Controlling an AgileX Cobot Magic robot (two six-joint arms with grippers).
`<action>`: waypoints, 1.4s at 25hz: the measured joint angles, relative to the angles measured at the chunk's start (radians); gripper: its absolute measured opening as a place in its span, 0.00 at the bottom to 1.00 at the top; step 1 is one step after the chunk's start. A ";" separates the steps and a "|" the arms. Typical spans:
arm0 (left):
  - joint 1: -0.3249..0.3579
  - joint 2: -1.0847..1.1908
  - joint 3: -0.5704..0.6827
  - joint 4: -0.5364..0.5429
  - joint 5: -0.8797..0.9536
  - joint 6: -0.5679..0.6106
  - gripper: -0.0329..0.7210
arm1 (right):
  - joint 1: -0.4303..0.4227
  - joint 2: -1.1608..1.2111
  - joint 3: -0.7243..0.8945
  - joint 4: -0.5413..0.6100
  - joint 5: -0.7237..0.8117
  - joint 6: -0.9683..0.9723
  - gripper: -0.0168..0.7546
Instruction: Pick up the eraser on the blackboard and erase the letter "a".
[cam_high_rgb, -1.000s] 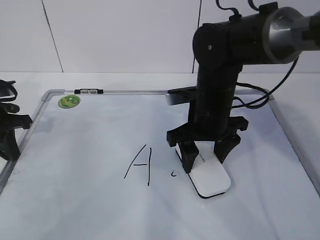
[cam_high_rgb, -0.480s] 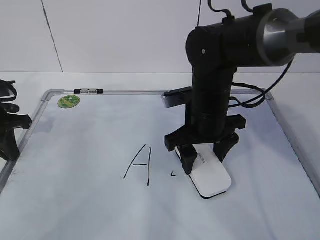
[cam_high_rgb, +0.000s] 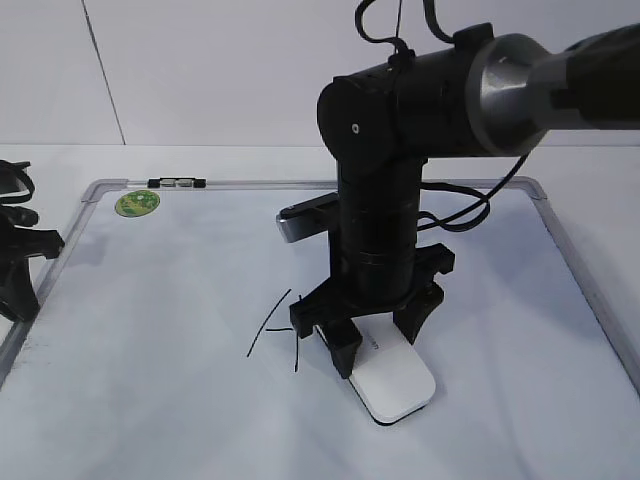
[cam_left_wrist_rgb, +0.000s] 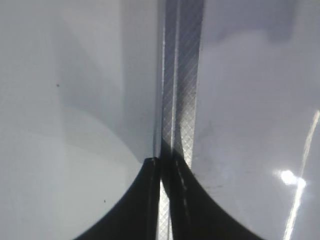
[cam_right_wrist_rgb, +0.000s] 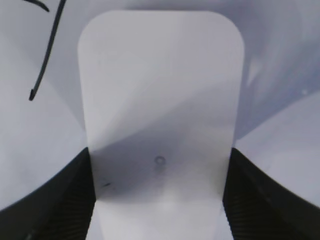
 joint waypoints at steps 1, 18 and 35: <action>0.000 0.000 0.000 0.000 0.000 0.000 0.06 | 0.000 0.002 0.000 0.006 0.000 0.000 0.71; 0.000 0.000 0.000 0.000 0.000 0.000 0.06 | 0.016 0.002 0.000 -0.008 0.000 0.019 0.71; 0.000 0.000 0.000 0.000 0.000 0.000 0.06 | -0.083 0.002 -0.002 0.027 0.002 0.027 0.71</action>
